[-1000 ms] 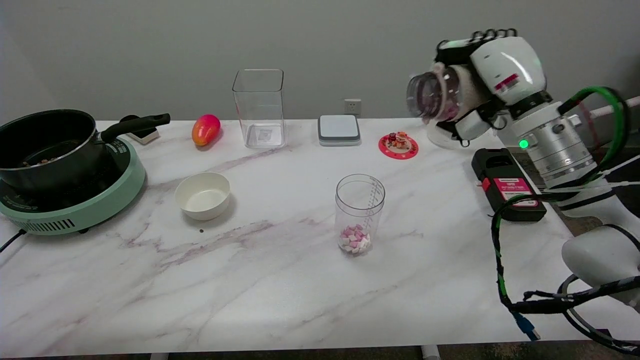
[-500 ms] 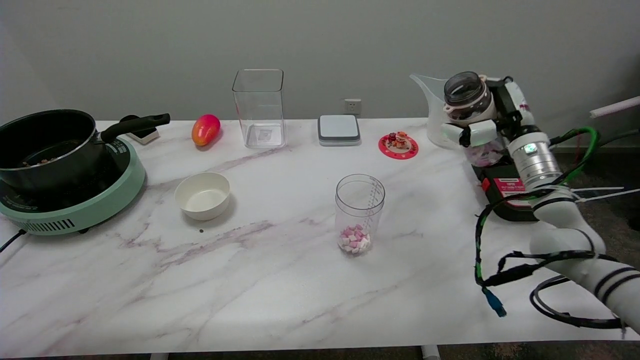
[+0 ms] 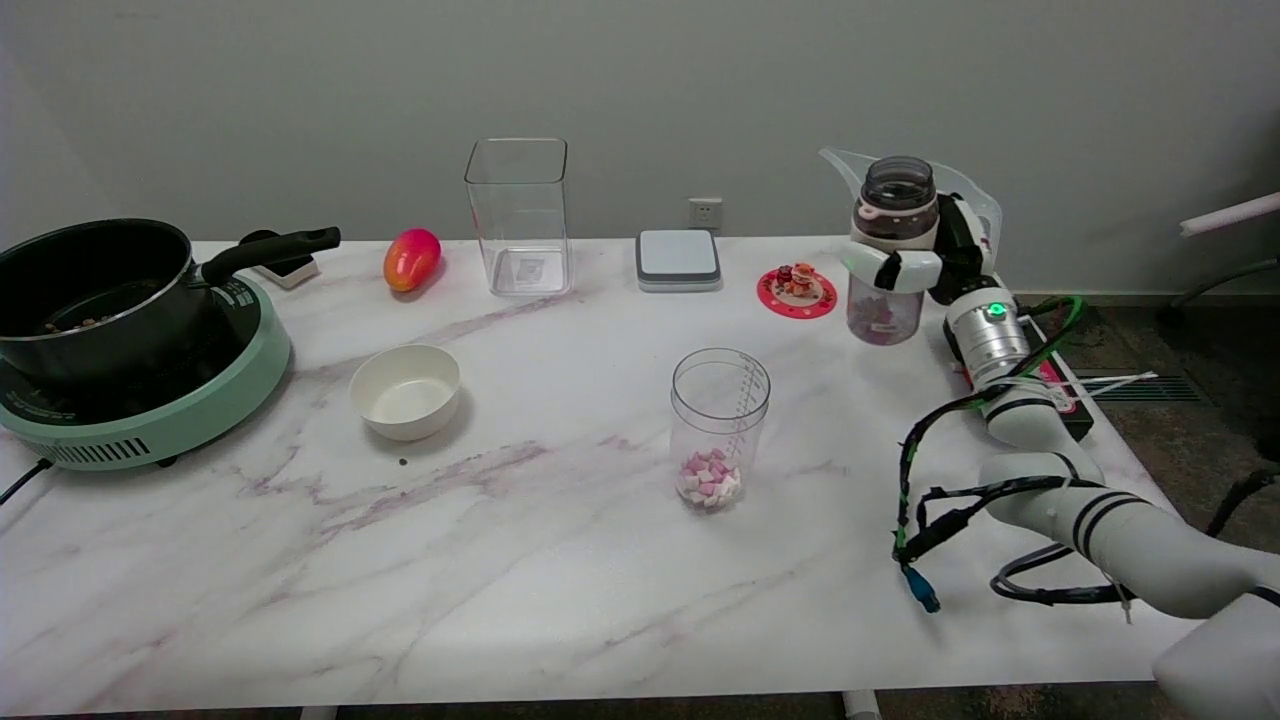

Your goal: Place the bottle onto the table.

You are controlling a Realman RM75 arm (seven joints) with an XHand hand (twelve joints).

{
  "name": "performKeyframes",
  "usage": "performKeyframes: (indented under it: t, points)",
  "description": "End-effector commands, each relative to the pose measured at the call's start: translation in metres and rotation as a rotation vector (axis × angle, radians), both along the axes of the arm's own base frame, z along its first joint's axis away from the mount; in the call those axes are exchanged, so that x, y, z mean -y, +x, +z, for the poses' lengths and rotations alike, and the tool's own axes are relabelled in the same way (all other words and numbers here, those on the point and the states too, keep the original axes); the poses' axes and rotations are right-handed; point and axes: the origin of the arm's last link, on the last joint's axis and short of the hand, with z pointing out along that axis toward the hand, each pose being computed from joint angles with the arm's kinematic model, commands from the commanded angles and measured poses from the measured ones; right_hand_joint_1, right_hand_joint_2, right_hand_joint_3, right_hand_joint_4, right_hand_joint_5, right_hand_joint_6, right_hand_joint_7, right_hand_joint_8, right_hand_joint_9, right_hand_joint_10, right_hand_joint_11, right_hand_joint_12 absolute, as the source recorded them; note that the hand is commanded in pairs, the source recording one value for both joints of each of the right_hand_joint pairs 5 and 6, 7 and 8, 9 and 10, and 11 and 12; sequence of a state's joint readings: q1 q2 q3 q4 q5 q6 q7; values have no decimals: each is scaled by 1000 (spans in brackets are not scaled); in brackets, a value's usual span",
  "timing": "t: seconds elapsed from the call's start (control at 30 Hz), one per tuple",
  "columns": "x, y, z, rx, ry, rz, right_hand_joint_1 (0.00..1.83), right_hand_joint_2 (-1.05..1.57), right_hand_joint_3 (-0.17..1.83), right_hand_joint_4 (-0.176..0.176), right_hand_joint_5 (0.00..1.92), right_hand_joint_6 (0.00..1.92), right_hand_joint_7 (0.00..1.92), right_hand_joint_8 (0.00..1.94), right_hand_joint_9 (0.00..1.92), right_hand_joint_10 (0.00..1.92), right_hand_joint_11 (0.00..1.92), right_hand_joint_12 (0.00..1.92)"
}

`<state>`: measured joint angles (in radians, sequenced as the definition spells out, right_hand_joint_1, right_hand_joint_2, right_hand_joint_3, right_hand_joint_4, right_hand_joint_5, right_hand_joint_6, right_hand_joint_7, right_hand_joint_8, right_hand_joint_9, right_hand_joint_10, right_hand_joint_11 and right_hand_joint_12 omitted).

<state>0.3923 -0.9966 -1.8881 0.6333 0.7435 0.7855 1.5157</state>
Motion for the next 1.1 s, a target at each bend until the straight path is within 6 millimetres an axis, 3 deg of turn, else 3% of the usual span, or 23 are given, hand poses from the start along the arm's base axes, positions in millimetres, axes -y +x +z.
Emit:
performKeyframes:
  t: [0.03,0.33,0.5,1.1]
  points:
    - [32,31,-54,159,212,204,1573,522,820,0,1447,1447,1476,1476,1397,1397,1194,1194]
    - [15,-16,-66,209,168,129,1555,489,772,0,1475,1475,1442,1442,1340,1340,1164,1164]
    - [10,-32,-67,221,145,92,1549,457,782,0,1478,1478,1431,1431,1328,1328,1149,1149]
    - [8,-41,-66,187,136,51,1565,295,924,0,1444,1444,1395,1395,1299,1299,1107,1107]
